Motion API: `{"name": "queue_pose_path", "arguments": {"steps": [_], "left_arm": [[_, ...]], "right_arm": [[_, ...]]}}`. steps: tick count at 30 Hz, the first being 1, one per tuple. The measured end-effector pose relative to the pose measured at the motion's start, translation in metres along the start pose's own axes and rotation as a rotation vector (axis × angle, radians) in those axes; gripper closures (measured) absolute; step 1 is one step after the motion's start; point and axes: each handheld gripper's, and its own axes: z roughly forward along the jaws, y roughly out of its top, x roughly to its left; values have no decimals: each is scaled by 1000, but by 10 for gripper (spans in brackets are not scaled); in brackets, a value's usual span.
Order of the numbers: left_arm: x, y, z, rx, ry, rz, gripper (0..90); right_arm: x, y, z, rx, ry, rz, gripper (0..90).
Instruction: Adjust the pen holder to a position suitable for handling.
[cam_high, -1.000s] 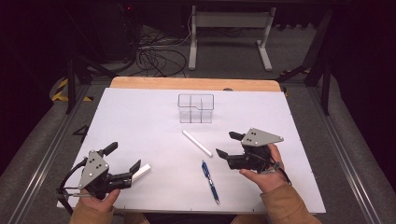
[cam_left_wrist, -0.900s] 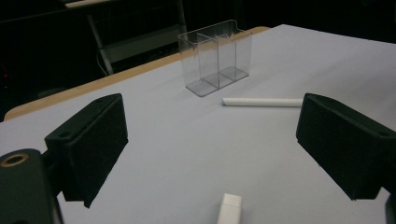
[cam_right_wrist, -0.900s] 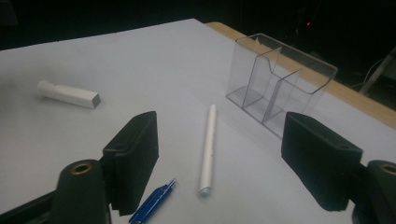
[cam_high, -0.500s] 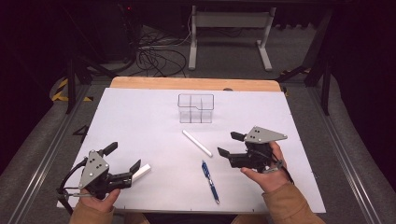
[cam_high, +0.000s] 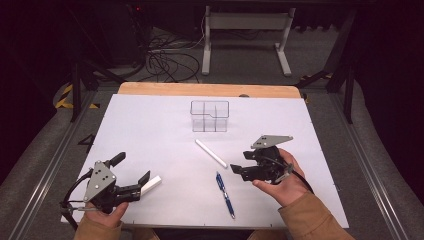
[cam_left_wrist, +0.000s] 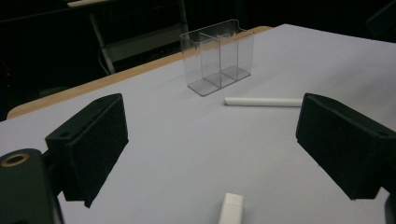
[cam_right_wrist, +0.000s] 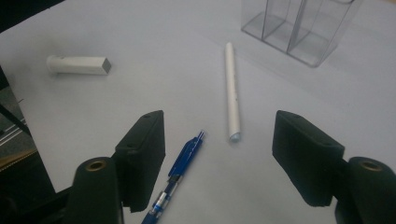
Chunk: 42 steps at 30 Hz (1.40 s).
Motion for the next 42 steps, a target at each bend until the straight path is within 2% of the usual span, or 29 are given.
{"name": "queue_pose_path", "arguments": {"steps": [3, 5, 8, 15, 22, 26, 29, 32, 35, 38, 42], "left_arm": [[0, 0, 0, 1, 0, -1, 98], [0, 0, 0, 1, 1, -2, 98], [0, 0, 0, -1, 2, -4, 98], [1, 0, 0, -2, 6, -3, 98], [1, 0, 0, -2, 7, -1, 100], [0, 0, -1, -1, 7, 2, 100], [1, 0, -1, -1, 7, 3, 100], [0, 0, -1, -1, 8, 4, 100], [0, 0, 0, -2, 8, 5, 101], [0, 0, -1, -1, 9, 5, 100], [1, 0, -1, -4, 13, 5, 101]], "right_arm": [[1, 1, 2, 35, -11, 22, 369], [1, 1, 3, 43, -11, 17, 374], [2, 2, 7, 84, 7, 49, 378], [4, 2, 11, 132, 15, 79, 390], [4, 2, 12, 141, 34, 127, 416], [4, 1, 14, 169, 57, 163, 439], [5, 1, 15, 181, 49, 172, 456], [5, 0, 17, 196, 62, 209, 473], [4, 0, 21, 223, 95, 254, 503], [5, -1, 26, 259, 122, 272, 518], [8, -3, 34, 326, 106, 279, 546]]}}
